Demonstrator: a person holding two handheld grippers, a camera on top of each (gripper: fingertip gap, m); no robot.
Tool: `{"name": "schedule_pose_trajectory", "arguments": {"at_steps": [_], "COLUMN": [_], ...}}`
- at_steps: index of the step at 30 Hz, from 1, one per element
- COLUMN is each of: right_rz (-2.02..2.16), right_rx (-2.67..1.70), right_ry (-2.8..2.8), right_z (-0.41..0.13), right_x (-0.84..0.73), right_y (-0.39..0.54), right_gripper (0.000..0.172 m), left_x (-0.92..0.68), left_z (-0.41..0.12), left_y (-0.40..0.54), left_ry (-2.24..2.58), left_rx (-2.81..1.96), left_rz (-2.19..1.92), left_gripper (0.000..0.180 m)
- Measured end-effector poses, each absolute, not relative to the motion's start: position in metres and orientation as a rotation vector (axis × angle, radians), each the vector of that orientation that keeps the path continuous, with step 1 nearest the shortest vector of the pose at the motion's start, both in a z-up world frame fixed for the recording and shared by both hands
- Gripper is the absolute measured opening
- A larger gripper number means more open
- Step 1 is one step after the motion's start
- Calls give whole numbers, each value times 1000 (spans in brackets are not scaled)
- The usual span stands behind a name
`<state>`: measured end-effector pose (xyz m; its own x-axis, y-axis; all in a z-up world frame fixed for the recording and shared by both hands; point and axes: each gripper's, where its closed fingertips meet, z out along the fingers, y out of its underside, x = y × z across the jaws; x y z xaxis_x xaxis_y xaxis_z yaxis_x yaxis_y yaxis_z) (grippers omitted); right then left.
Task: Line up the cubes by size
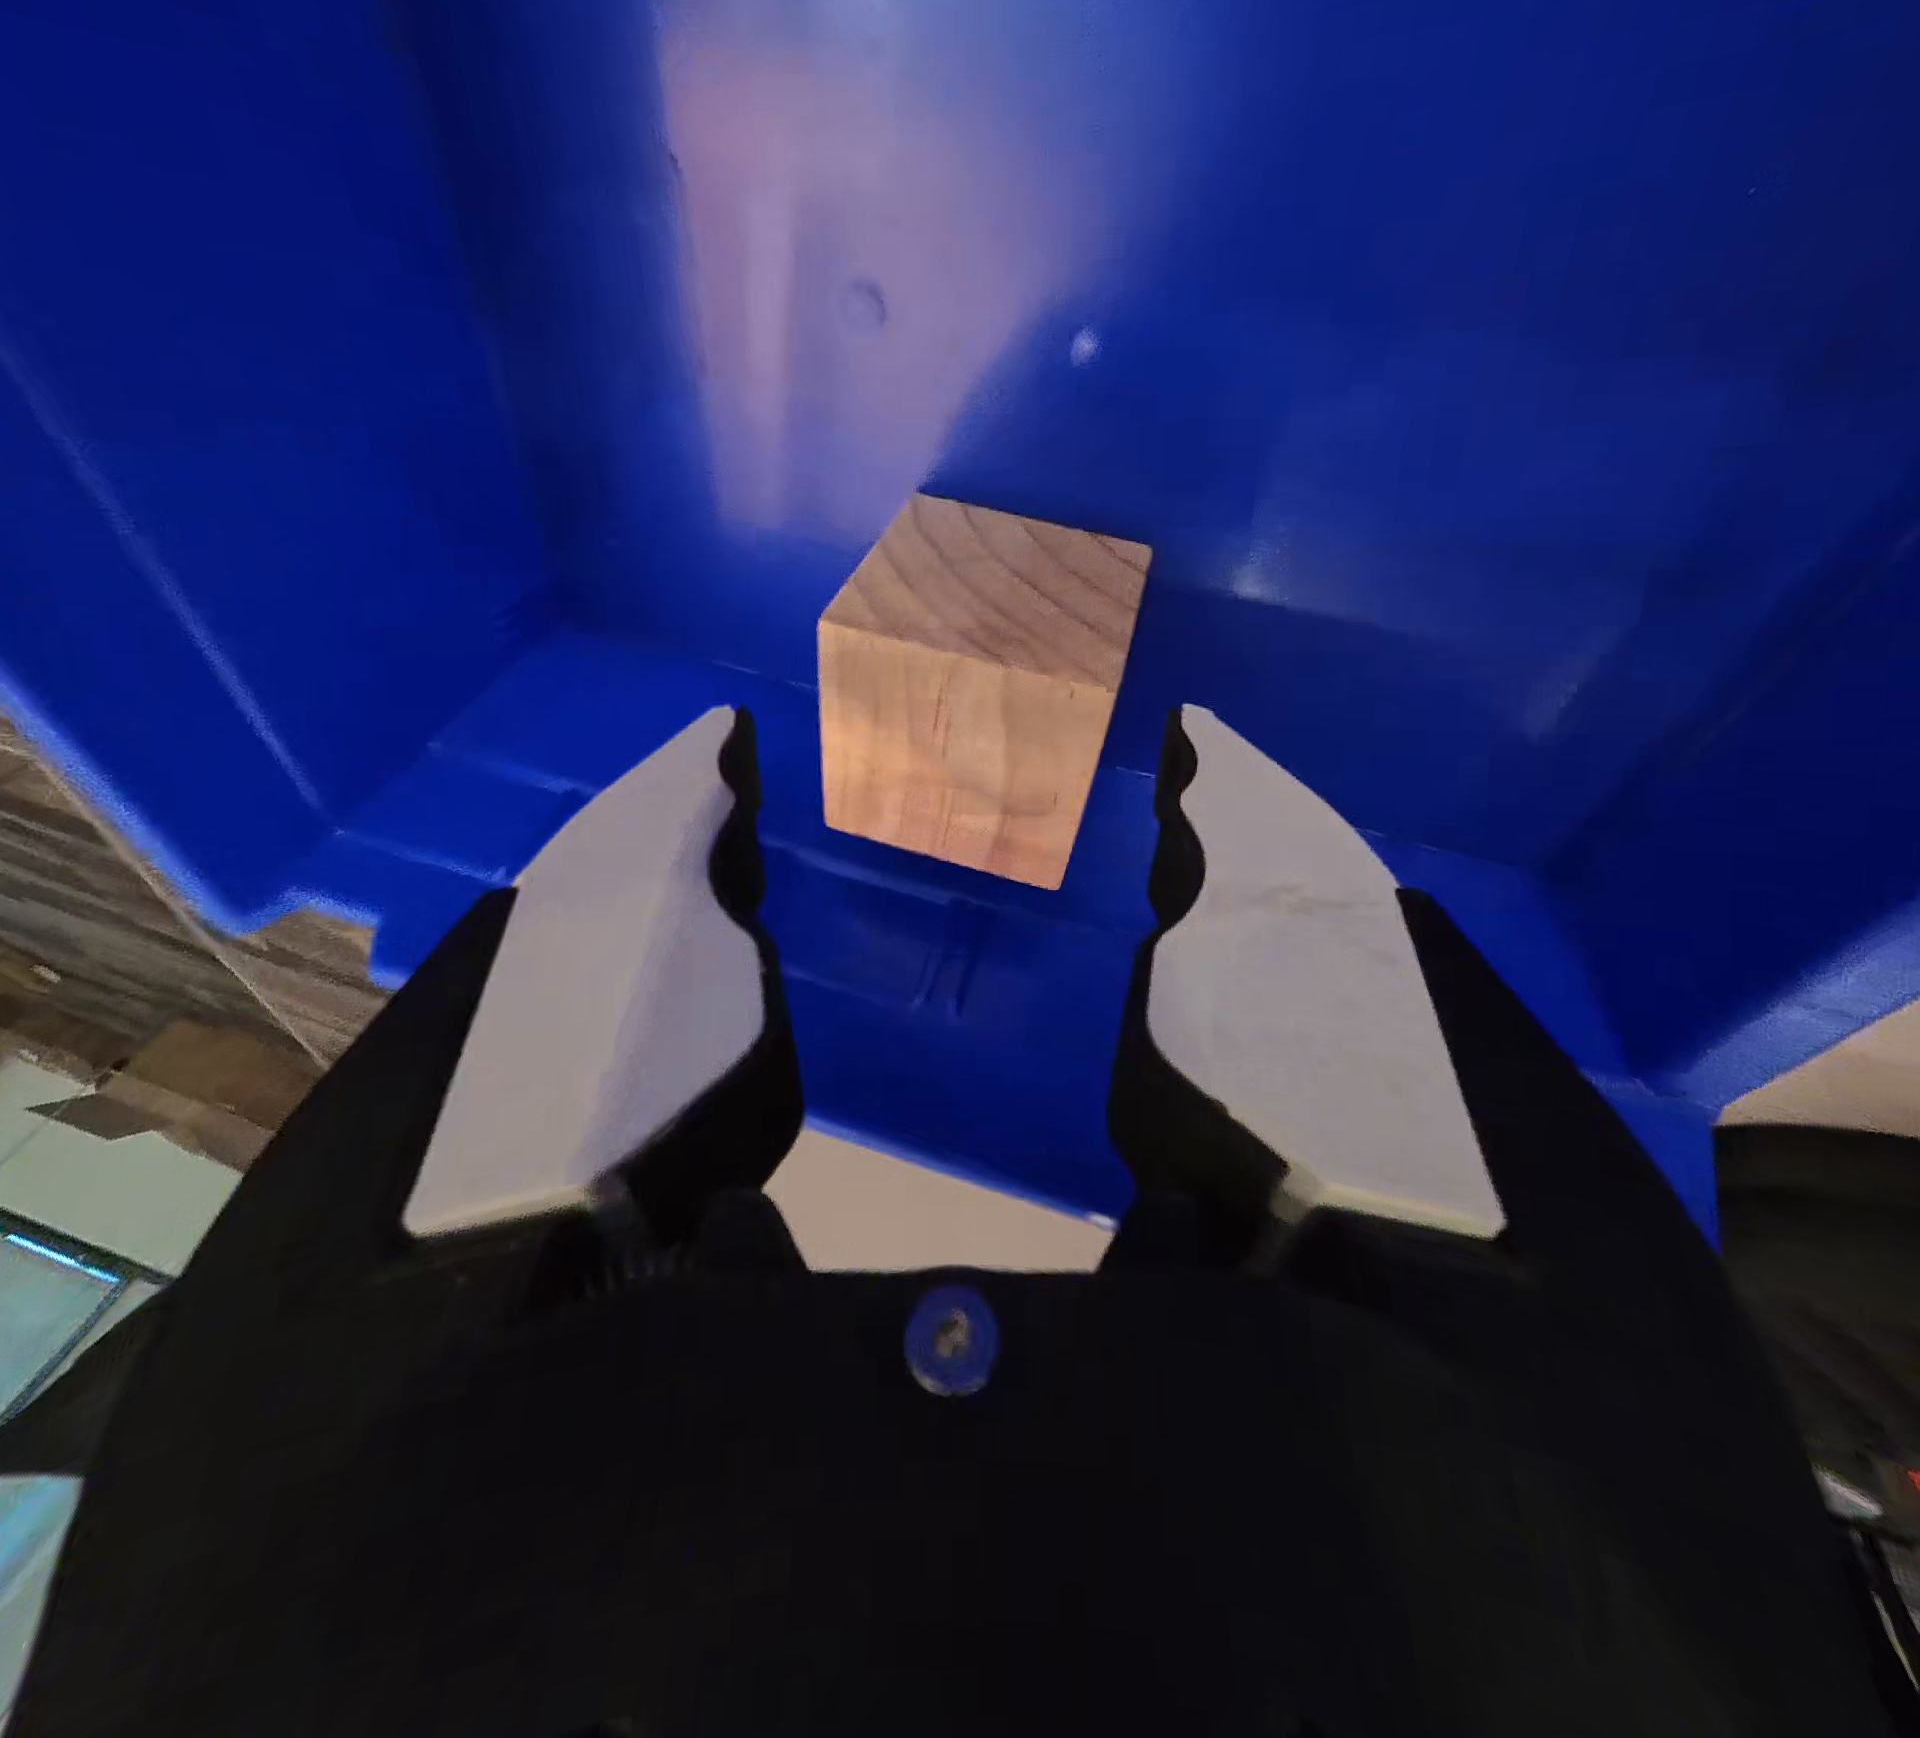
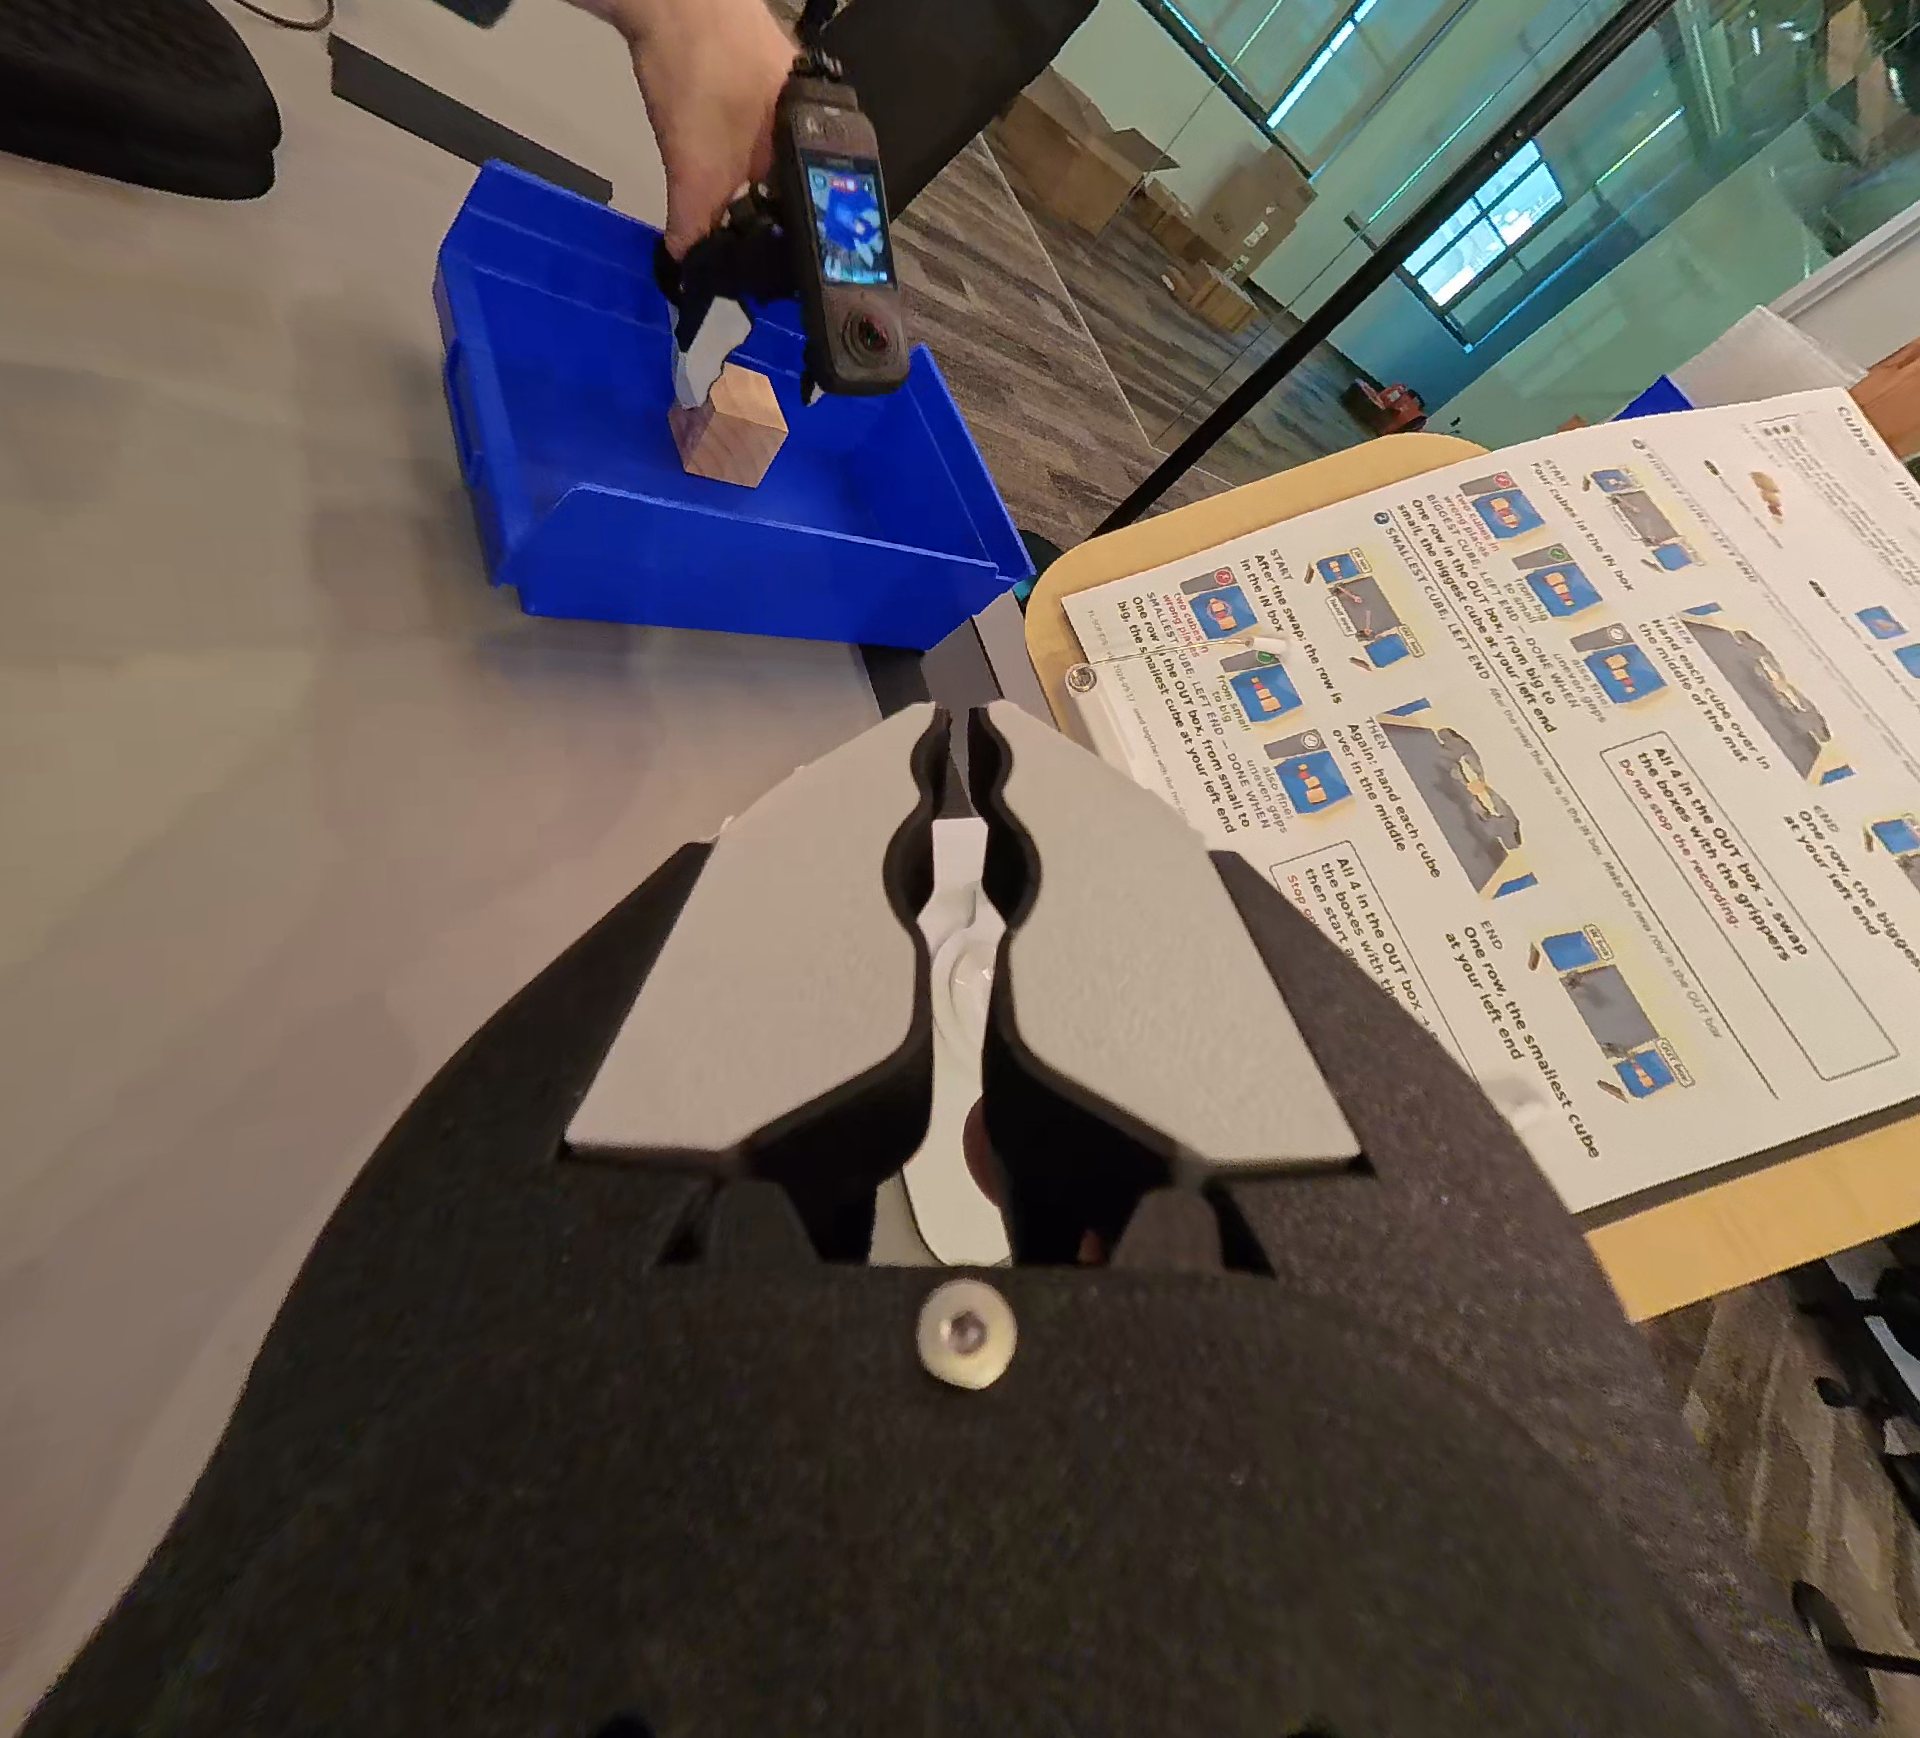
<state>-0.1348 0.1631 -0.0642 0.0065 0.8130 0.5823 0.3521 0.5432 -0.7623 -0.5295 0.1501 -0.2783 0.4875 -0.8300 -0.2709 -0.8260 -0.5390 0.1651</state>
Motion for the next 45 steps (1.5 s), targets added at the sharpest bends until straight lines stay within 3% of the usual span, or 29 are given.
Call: {"name": "schedule_pose_trajectory", "arguments": {"at_steps": [4, 11, 20, 29, 39, 45], "right_rz": [479, 491, 597, 679, 712, 716], "right_rx": [-1018, -1016, -916, -788, -635, -566], "right_ry": [-1595, -1595, -1598, -1571, -1511, -1536], "right_z": [-66, -67, -62, -52, -33, -34], "right_x": [-135, -136, -147, -159, -150, -147], "right_y": [165, 165, 144, 118, 105, 97], "right_gripper": [3, 4, 25, 47, 63, 62], "left_x": [-535, -527, -411, -235, -159, -143], "left_z": [-293, -278, -138, -43, -18, -20], "left_y": [149, 149, 151, 111, 89, 86], "left_ry": [-1488, -1459, -1858, -2741, -3124, -3169], "left_rx": [2640, 2768, 3291, 3265, 3133, 3130], "left_rz": [-522, -538, -588, -353, -248, -177], "left_gripper": [58, 58, 57, 57, 57, 57]}}
